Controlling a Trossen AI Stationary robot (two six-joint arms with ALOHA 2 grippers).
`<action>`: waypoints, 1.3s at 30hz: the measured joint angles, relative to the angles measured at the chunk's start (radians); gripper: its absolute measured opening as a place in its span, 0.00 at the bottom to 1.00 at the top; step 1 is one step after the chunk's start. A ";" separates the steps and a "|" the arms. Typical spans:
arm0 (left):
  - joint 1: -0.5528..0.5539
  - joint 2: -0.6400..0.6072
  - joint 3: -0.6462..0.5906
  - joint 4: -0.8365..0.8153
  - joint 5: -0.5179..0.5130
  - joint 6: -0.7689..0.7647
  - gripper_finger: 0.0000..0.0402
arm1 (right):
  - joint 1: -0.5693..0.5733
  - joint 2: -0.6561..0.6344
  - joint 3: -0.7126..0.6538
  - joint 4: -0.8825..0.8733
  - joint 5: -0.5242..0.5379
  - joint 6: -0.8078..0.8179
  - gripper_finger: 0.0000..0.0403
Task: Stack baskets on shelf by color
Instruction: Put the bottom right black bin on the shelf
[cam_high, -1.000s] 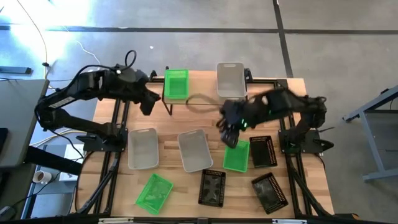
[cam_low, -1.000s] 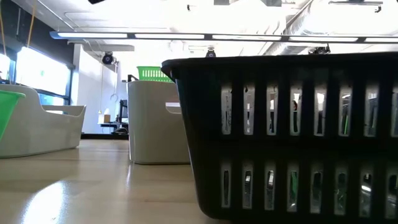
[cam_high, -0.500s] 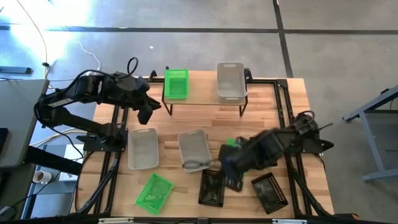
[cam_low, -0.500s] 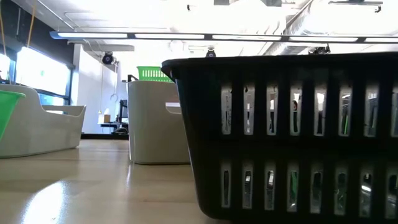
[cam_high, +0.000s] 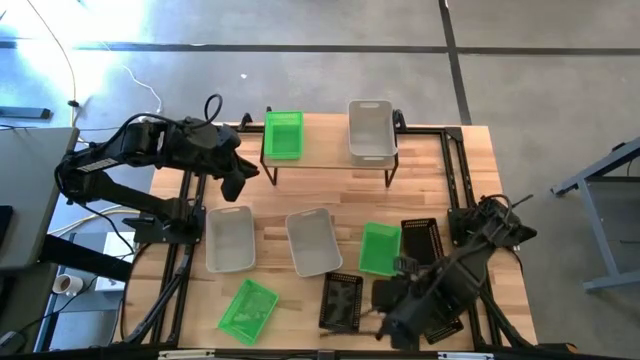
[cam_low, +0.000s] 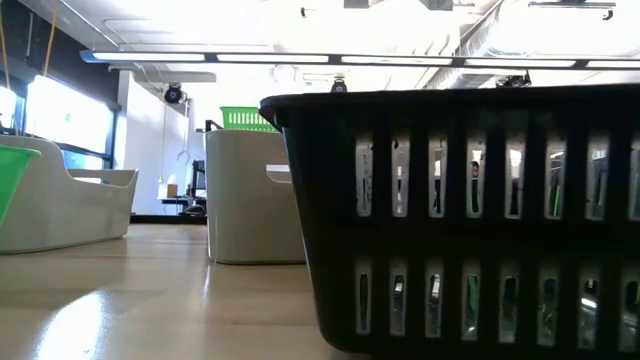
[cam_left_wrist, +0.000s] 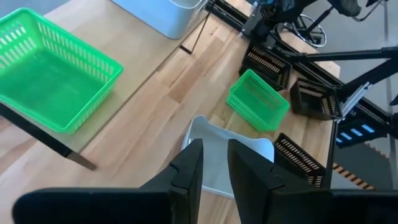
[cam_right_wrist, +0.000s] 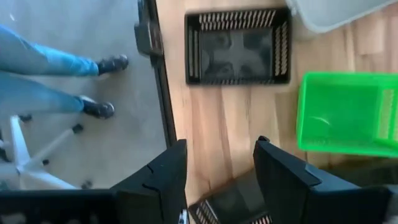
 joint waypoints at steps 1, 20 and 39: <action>0.000 0.000 0.000 0.000 0.000 -0.007 0.16 | 0.014 0.000 -0.013 0.000 -0.011 0.002 0.42; 0.001 0.009 0.000 0.001 0.000 -0.034 0.16 | 0.309 -0.003 -0.368 0.043 -0.104 0.009 0.42; 0.000 0.067 -0.001 0.000 0.003 -0.034 0.16 | 0.377 -0.003 -0.764 0.423 -0.164 0.052 0.42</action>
